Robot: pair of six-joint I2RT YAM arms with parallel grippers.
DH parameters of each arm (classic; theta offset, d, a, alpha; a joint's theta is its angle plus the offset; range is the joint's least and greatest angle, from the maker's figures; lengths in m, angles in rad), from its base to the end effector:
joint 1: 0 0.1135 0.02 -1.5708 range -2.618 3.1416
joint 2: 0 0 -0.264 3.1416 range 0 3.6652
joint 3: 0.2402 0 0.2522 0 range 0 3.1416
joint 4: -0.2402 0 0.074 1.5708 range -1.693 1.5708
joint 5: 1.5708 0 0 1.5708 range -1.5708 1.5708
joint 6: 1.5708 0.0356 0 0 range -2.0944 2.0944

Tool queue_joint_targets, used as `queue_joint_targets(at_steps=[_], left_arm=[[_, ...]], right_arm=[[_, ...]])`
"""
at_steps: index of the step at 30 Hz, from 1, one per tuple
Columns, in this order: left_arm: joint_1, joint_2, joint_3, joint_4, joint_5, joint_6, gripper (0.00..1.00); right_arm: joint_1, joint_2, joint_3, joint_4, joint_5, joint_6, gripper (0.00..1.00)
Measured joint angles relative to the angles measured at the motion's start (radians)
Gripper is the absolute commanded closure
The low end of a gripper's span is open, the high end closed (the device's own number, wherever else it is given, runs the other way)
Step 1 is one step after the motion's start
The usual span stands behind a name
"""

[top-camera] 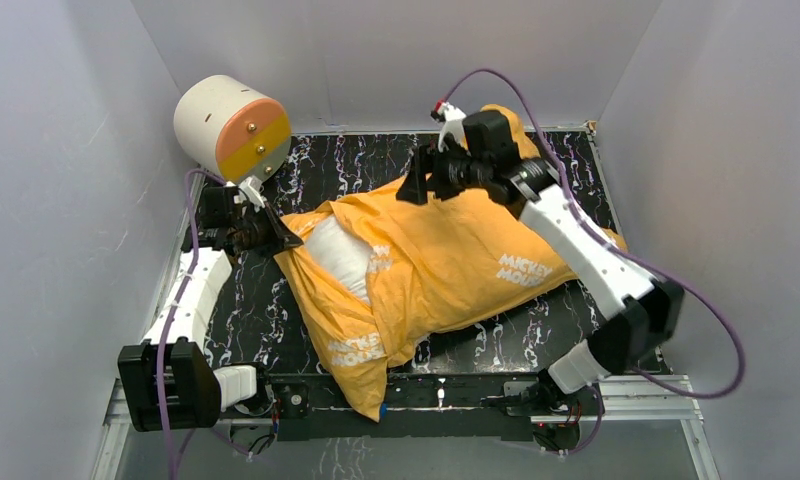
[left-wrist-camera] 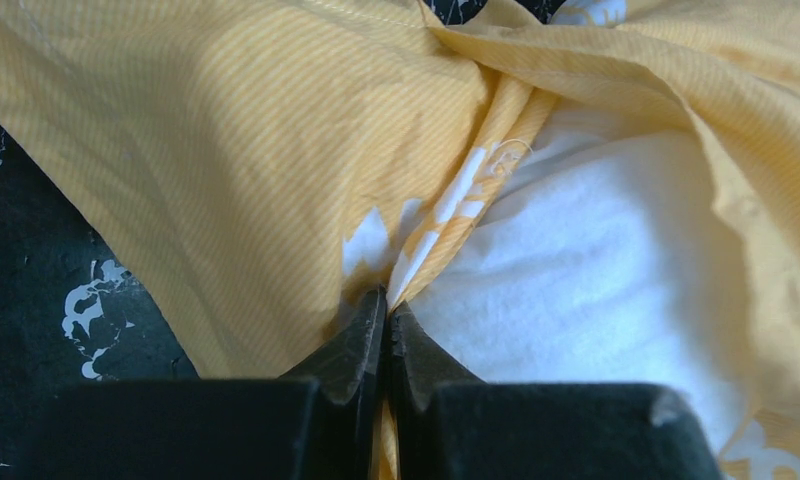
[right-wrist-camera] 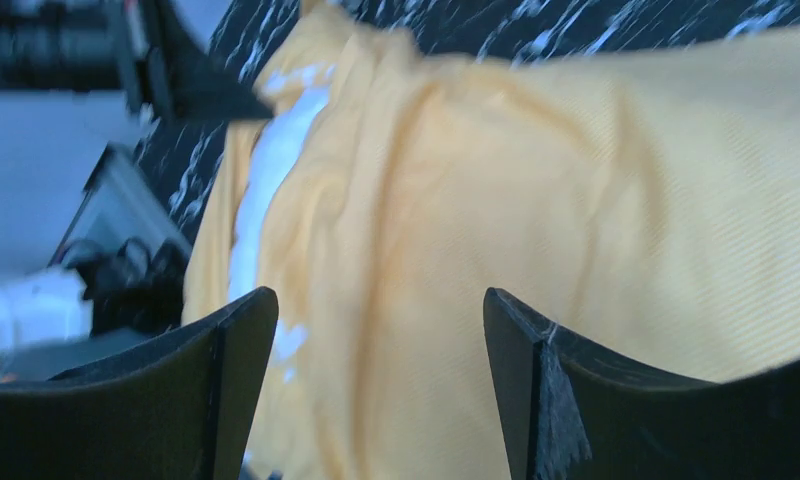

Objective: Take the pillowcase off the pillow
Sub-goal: Remove the pillow from the pillowcase.

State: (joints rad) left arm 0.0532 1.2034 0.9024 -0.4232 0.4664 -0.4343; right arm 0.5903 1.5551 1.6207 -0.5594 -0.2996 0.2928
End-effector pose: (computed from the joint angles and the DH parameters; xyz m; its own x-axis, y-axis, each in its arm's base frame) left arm 0.2566 -0.0024 0.2745 -0.7217 -0.4148 -0.5541 -0.0163 0.8106 -0.5854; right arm 0.2861 0.2044 0.4022 -0.5928 -0.0652 -0.8027 -0.6022 0.6976 0.3881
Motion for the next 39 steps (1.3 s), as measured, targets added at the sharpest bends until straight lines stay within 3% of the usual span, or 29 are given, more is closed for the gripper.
queue_joint_targets(at_steps=[2, 5, 7, 9, 10, 12, 15, 16, 20, 25, 30, 34, 37, 38, 39], left_arm=[[0.000, 0.003, 0.024, -0.016, 0.018, 0.002, 0.84], [0.001, 0.003, 0.049, -0.039, 0.029, 0.009, 0.44], [0.005, 0.003, 0.061, -0.062, 0.024, 0.005, 0.31], [0.010, -0.004, 0.064, -0.089, 0.011, -0.003, 0.22], [0.010, -0.014, 0.063, -0.111, 0.001, -0.008, 0.19], [0.010, -0.051, 0.063, -0.156, -0.026, -0.016, 0.18], [0.011, -0.177, 0.054, -0.235, -0.055, -0.034, 0.19], [0.011, -0.227, 0.053, -0.261, -0.055, -0.040, 0.19], [-0.009, -0.389, 0.044, -0.336, -0.018, -0.087, 0.24], [-0.086, -0.483, -0.046, -0.362, 0.039, -0.184, 0.23], [-0.105, -0.547, -0.064, -0.382, 0.061, -0.232, 0.29], [-0.141, -0.512, -0.069, -0.368, 0.056, -0.262, 0.37], [-0.252, -0.502, -0.124, -0.288, 0.018, -0.313, 0.45], [-0.308, -0.493, -0.144, -0.269, -0.006, -0.333, 0.49], [-0.387, -0.474, -0.166, -0.251, -0.051, -0.356, 0.61]], right_arm=[[0.044, -0.124, -0.118, 0.009, -0.036, 0.016, 0.14], [0.151, -0.245, -0.260, -0.005, -0.019, 0.044, 0.15], [0.247, -0.264, -0.317, -0.031, 0.040, 0.072, 0.17], [0.335, -0.243, -0.353, -0.056, 0.138, 0.107, 0.30], [0.373, -0.224, -0.366, -0.074, 0.205, 0.130, 0.42], [0.429, -0.179, -0.376, -0.113, 0.346, 0.181, 0.54], [0.465, -0.146, -0.375, -0.145, 0.481, 0.247, 0.87], [0.477, -0.146, -0.375, -0.149, 0.514, 0.266, 0.91], [0.515, -0.177, -0.404, -0.091, 0.568, 0.324, 0.91], [0.537, -0.236, -0.492, 0.014, 0.558, 0.386, 0.90], [0.546, -0.236, -0.507, 0.058, 0.544, 0.417, 0.86], [0.557, -0.224, -0.501, 0.053, 0.572, 0.438, 0.85], [0.583, -0.217, -0.489, 0.034, 0.651, 0.471, 0.88], [0.594, -0.218, -0.489, 0.032, 0.685, 0.480, 0.90], [0.602, -0.219, -0.489, 0.031, 0.708, 0.487, 0.91]])
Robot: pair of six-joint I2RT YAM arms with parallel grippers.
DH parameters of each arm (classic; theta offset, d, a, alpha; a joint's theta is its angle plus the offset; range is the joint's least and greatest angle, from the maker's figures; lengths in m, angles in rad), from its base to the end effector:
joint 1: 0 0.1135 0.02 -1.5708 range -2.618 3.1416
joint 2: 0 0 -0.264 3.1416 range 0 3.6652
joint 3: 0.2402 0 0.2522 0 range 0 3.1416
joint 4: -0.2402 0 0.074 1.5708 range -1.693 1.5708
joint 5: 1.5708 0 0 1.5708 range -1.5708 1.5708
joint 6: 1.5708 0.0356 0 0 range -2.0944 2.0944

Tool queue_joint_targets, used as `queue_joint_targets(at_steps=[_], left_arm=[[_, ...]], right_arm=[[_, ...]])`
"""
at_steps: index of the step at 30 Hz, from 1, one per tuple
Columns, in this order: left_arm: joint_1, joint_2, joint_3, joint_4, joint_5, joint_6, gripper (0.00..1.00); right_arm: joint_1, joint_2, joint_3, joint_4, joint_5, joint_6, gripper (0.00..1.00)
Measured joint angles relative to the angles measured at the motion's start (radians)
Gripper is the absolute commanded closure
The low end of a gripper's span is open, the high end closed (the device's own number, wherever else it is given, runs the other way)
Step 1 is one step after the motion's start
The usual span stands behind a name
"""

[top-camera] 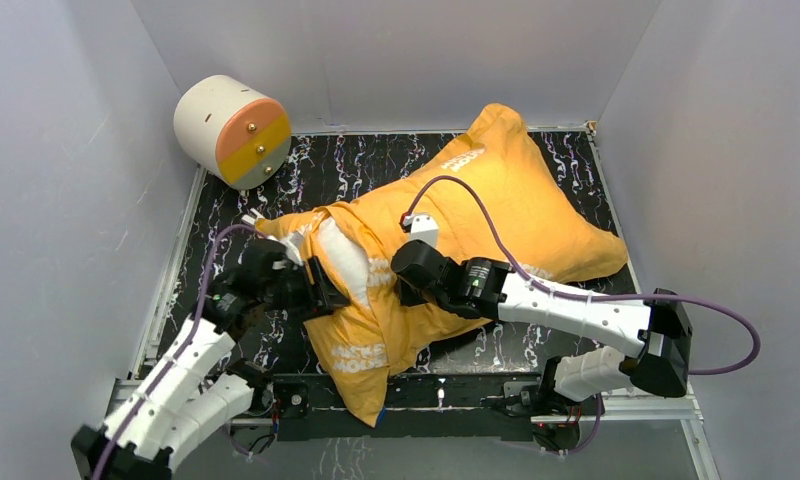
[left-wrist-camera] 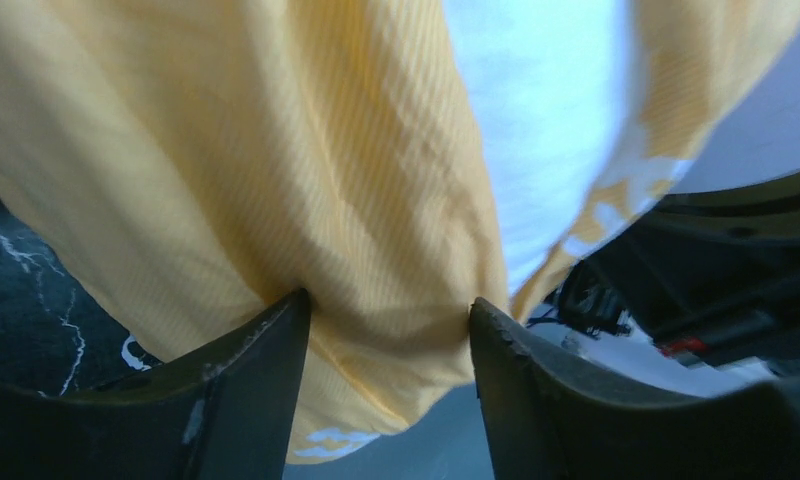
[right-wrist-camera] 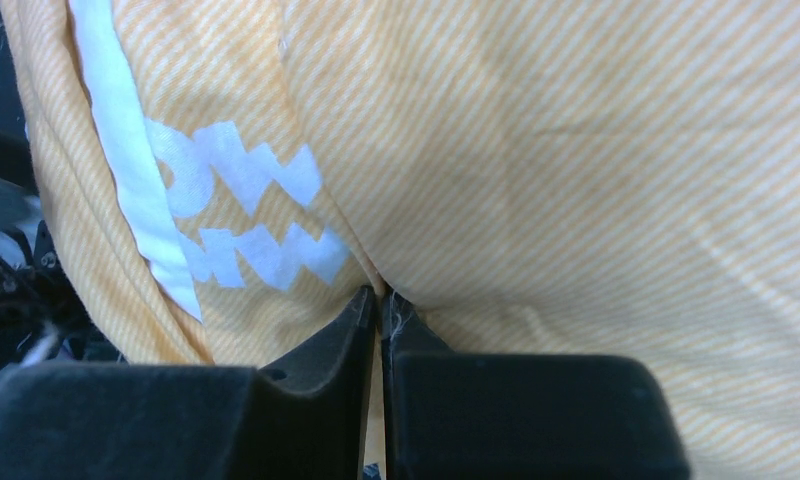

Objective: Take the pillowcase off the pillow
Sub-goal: Remove the pillow from the pillowcase.

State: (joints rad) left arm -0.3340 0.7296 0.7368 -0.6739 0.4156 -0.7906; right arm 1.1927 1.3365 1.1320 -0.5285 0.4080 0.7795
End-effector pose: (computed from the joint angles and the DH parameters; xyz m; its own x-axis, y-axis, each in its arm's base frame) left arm 0.1384 -0.0632 0.2853 -0.8372 -0.3978 -0.3753 0.0066 0.6789 -0.7342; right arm 0.1202 0.2643 0.3079 -0.6988 -0.0115 -0.7152 -0.3557 0.8730 0.3336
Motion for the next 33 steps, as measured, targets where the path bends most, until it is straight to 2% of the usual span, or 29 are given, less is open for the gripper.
queue_joint_targets(at_steps=[2, 3, 5, 7, 11, 14, 16, 18, 22, 24, 26, 27, 28, 33], left_arm=[[-0.167, 0.047, -0.030, 0.039, -0.092, -0.056, 0.90], [-0.242, 0.065, -0.038, 0.053, -0.148, -0.081, 1.00], [-0.342, 0.063, -0.043, 0.064, -0.250, -0.126, 1.00], [-0.384, 0.024, -0.049, 0.065, -0.329, -0.164, 1.00], [-0.395, -0.094, -0.100, 0.029, -0.459, -0.253, 1.00], [-0.401, -0.214, -0.147, -0.031, -0.520, -0.333, 1.00], [-0.405, -0.267, -0.164, -0.045, -0.533, -0.367, 1.00], [-0.408, -0.275, -0.177, -0.048, -0.532, -0.389, 1.00], [-0.408, -0.218, -0.209, -0.003, -0.512, -0.381, 1.00], [-0.408, -0.193, -0.230, 0.038, -0.500, -0.370, 1.00], [-0.408, -0.190, -0.253, 0.074, -0.493, -0.359, 1.00], [-0.408, -0.195, -0.259, 0.081, -0.493, -0.355, 1.00], [-0.408, -0.203, -0.266, 0.090, -0.494, -0.349, 1.00], [-0.408, -0.268, -0.296, 0.103, -0.498, -0.336, 1.00]], right_arm=[[0.016, -0.006, -0.001, -0.004, 0.050, 0.008, 0.96], [0.019, -0.012, -0.001, -0.008, 0.069, 0.009, 0.97], [0.020, -0.037, -0.008, -0.021, 0.117, 0.007, 1.00], [0.021, -0.068, -0.015, -0.043, 0.166, 0.004, 1.00], [0.022, -0.130, -0.022, -0.135, 0.334, 0.021, 1.00], [0.025, -0.183, -0.056, -0.241, 0.456, 0.120, 1.00], [0.025, -0.208, -0.082, -0.280, 0.483, 0.161, 1.00], [0.025, -0.238, -0.118, -0.252, 0.462, 0.138, 0.99], [0.010, -0.265, -0.140, -0.161, 0.316, 0.031, 0.83], [0.005, -0.262, -0.134, -0.123, 0.230, -0.020, 0.80], [0.002, -0.243, -0.103, -0.095, 0.125, -0.078, 0.69], [0.002, -0.228, -0.080, -0.084, 0.079, -0.099, 0.59], [0.005, -0.202, -0.042, -0.076, 0.025, -0.126, 0.56], [0.063, -0.020, 0.245, -0.128, -0.067, -0.215, 0.48]])
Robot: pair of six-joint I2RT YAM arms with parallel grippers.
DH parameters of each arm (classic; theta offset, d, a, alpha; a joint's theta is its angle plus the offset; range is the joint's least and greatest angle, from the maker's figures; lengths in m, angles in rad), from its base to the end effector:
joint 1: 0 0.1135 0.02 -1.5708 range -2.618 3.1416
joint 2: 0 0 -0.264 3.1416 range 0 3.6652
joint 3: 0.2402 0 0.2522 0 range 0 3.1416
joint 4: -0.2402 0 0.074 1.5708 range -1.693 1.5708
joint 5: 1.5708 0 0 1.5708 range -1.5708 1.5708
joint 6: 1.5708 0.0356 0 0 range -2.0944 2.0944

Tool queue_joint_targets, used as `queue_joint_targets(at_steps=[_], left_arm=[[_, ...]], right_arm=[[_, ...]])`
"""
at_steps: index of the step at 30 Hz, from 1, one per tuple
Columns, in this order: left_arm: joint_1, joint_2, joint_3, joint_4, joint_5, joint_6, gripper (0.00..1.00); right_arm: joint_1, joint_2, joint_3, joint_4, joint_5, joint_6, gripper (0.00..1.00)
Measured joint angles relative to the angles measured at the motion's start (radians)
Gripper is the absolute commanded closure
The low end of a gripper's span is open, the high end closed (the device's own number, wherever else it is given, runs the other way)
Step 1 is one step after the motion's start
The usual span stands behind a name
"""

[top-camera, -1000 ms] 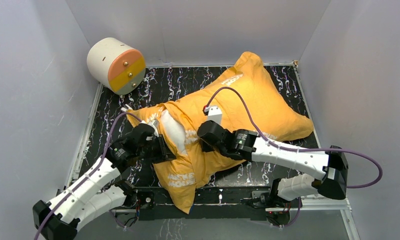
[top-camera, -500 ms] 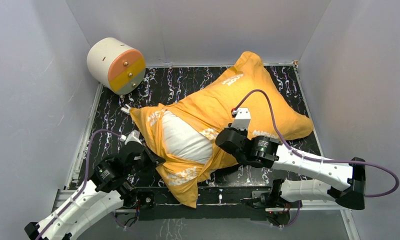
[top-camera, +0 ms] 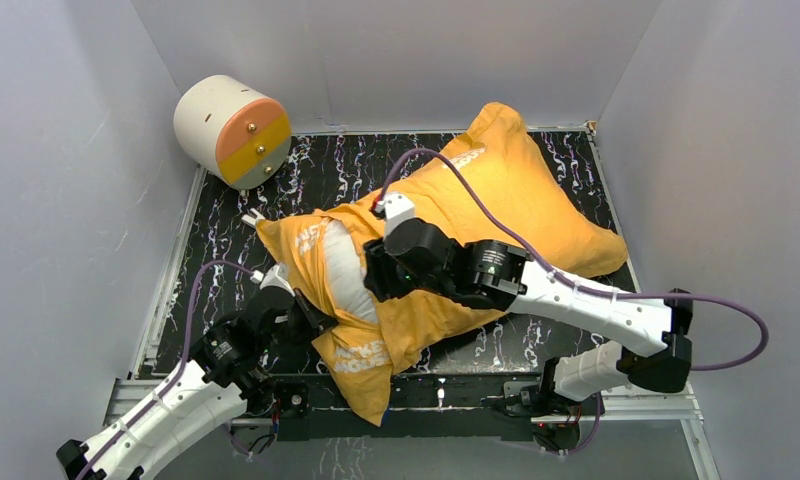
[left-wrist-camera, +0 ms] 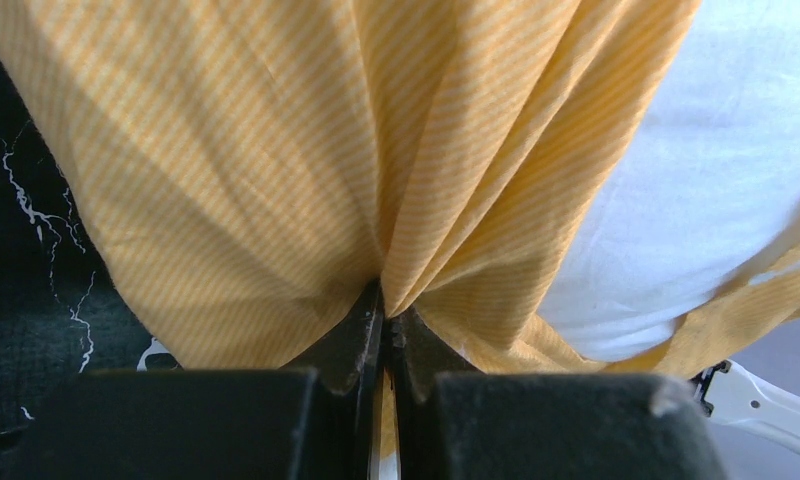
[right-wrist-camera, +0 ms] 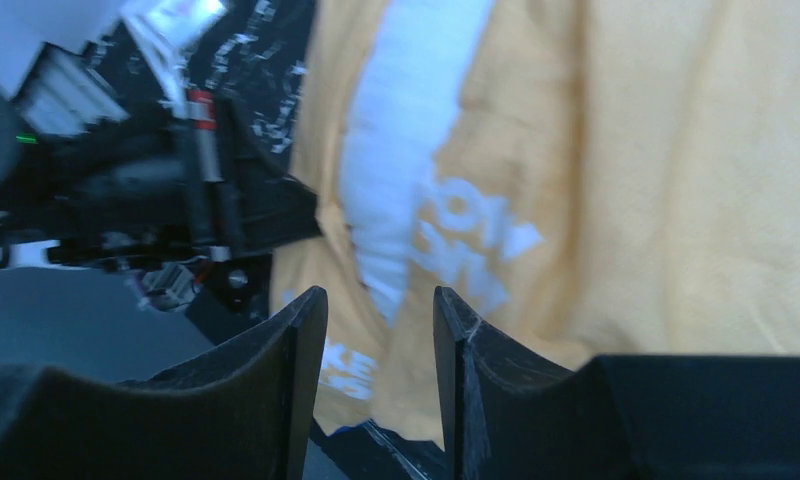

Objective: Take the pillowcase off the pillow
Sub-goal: Remove the pillow from the pillowcase.

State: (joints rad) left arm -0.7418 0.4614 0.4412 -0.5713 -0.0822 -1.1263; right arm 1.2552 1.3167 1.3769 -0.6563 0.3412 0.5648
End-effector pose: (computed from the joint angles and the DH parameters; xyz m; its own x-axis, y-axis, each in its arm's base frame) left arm 0.0909 -0.0793 0.2250 -0.7393 -0.5429 -0.3983 -0.1032 0.6759 -0.7298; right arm 0.0993 0.2658 0.3833 -0.5807 -0.1533 -0.7996 -0.5908 0.7551 0.2843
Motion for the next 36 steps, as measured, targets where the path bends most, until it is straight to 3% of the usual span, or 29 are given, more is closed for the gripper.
queue_joint_targets(at_steps=[4, 7, 9, 11, 15, 18, 24, 29, 31, 33, 36], left_arm=[[0.000, -0.024, -0.021, 0.017, 0.000, -0.001, 1.00], [0.000, -0.036, -0.023, 0.017, -0.001, 0.001, 1.00], [0.000, -0.042, -0.023, 0.016, -0.003, 0.004, 1.00], [0.000, -0.042, -0.023, 0.016, -0.004, 0.005, 1.00], [0.000, -0.043, -0.023, 0.015, -0.006, 0.007, 1.00], [0.000, -0.046, -0.023, 0.011, -0.019, 0.007, 1.00], [0.000, -0.058, 0.003, -0.025, -0.068, 0.007, 1.00], [0.000, -0.029, 0.039, -0.048, -0.096, 0.007, 1.00], [0.000, -0.019, 0.042, -0.051, -0.101, 0.007, 1.00], [0.000, -0.020, 0.045, -0.054, -0.101, 0.010, 0.82], [0.000, -0.022, 0.065, -0.069, -0.101, 0.062, 0.34]], right_arm=[[0.056, 0.088, 0.150, -0.002, -0.034, -0.048, 0.45], [0.069, 0.131, 0.159, 0.012, -0.040, -0.064, 0.43], [0.070, 0.177, 0.152, 0.035, -0.026, -0.068, 0.36], [0.070, 0.229, 0.145, 0.053, 0.008, -0.070, 0.34], [0.070, 0.359, 0.145, 0.075, 0.108, -0.084, 0.21], [0.073, 0.436, 0.154, 0.088, 0.188, -0.113, 0.19], [0.082, 0.527, 0.183, 0.074, 0.412, -0.068, 0.36], [0.039, 0.414, 0.001, 0.257, 0.378, -0.142, 0.92], [0.025, 0.378, -0.040, 0.305, 0.340, -0.141, 1.00], [0.016, 0.325, -0.121, 0.387, 0.301, -0.136, 1.00], [0.001, 0.252, -0.229, 0.492, 0.237, -0.134, 1.00]])
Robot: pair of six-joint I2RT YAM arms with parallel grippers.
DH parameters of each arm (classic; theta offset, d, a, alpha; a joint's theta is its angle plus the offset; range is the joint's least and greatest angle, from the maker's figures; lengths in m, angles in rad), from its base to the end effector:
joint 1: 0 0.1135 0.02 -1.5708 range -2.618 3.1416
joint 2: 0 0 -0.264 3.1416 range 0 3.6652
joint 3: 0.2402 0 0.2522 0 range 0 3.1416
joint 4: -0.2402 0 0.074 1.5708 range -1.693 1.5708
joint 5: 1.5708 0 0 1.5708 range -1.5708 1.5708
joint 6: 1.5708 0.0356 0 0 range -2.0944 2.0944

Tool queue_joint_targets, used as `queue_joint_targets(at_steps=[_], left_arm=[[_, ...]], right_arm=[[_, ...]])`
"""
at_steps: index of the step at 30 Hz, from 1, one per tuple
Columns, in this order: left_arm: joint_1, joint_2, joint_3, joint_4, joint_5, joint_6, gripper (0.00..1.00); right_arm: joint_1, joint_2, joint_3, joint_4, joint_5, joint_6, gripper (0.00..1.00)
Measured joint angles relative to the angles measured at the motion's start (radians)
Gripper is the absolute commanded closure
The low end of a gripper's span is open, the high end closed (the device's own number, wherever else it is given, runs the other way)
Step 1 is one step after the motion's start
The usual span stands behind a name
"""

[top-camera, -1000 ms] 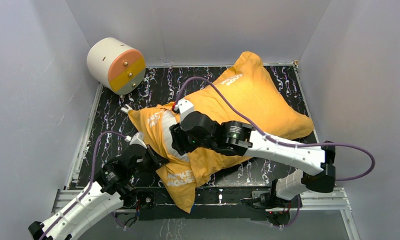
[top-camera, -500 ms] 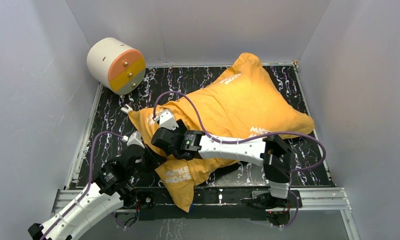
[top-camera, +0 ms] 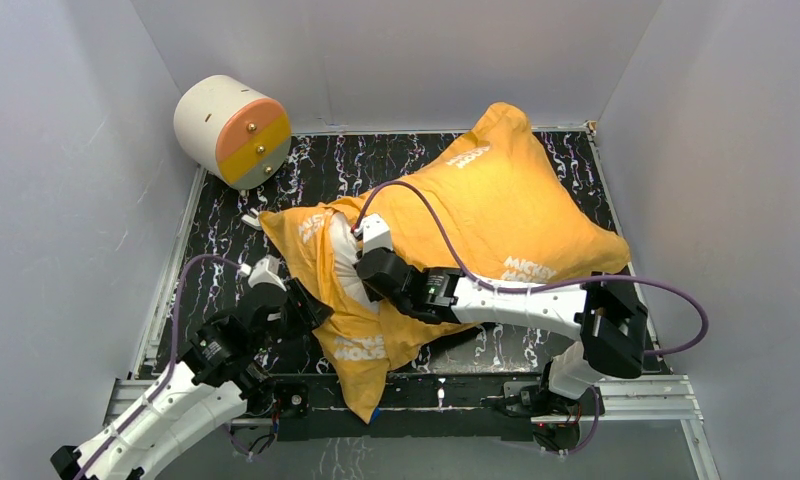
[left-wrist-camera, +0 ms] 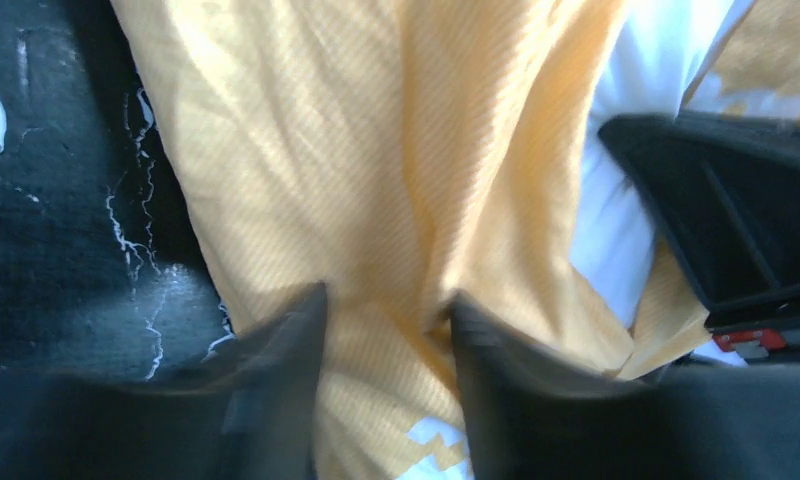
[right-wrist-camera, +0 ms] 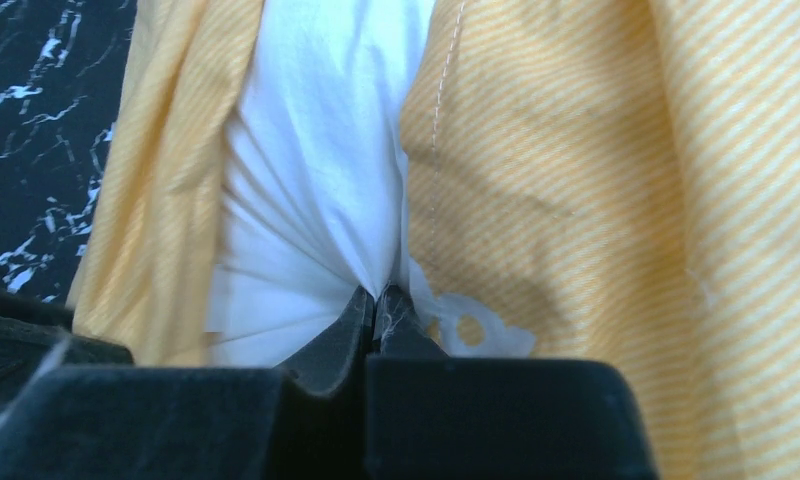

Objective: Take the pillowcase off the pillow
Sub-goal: Remove the pillow from the pillowcase.

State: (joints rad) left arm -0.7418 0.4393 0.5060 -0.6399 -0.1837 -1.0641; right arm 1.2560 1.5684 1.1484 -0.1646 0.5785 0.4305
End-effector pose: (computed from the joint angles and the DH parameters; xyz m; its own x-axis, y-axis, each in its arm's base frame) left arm 0.0877 -0.0716 0.2429 -0.6759 -0.5466 -0.4944 -0.0821 0.7225 -0.6865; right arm 0.1281 0.3306 0.2751 -0.4286 -0.1877 -0.8838 -0.5239 0.8486 0.0738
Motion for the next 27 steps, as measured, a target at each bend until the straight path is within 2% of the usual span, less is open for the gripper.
queue_joint_targets(at_steps=[1, 3, 5, 8, 10, 12, 15, 16, 18, 22, 27], left_arm=[[0.000, 0.004, 0.015, -0.010, -0.005, 0.023, 0.25], [0.000, 0.024, 0.068, -0.029, -0.023, 0.063, 0.14], [0.001, 0.057, 0.130, -0.027, -0.046, 0.102, 0.11], [0.001, 0.140, 0.219, -0.007, -0.070, 0.158, 0.13], [0.001, 0.219, 0.261, 0.018, -0.072, 0.195, 0.27], [0.001, 0.303, 0.284, 0.039, -0.080, 0.218, 0.47], [0.001, 0.425, 0.293, 0.026, -0.132, 0.218, 0.64], [0.001, 0.445, 0.291, 0.016, -0.148, 0.214, 0.74], [0.001, 0.447, 0.277, 0.008, -0.177, 0.201, 0.99], [0.000, 0.353, 0.250, -0.012, -0.229, 0.152, 1.00], [0.000, 0.235, 0.217, -0.043, -0.262, 0.070, 1.00]], right_arm=[[-0.004, -0.010, -0.011, 0.013, -0.014, 0.001, 1.00], [-0.012, -0.016, -0.014, 0.025, -0.040, 0.008, 1.00], [-0.018, -0.016, -0.014, 0.027, -0.054, 0.021, 1.00], [-0.024, -0.029, -0.041, 0.063, -0.079, 0.041, 1.00], [-0.028, -0.056, -0.090, 0.113, -0.097, 0.054, 1.00], [-0.030, -0.085, -0.132, 0.150, -0.110, 0.069, 1.00], [-0.030, -0.116, -0.153, 0.164, -0.108, 0.094, 1.00], [-0.030, -0.122, -0.153, 0.162, -0.105, 0.099, 1.00], [-0.029, -0.130, -0.151, 0.145, -0.095, 0.109, 1.00], [-0.024, -0.144, -0.135, 0.084, -0.063, 0.132, 1.00], [-0.021, -0.241, -0.145, 0.025, -0.070, 0.156, 1.00]])
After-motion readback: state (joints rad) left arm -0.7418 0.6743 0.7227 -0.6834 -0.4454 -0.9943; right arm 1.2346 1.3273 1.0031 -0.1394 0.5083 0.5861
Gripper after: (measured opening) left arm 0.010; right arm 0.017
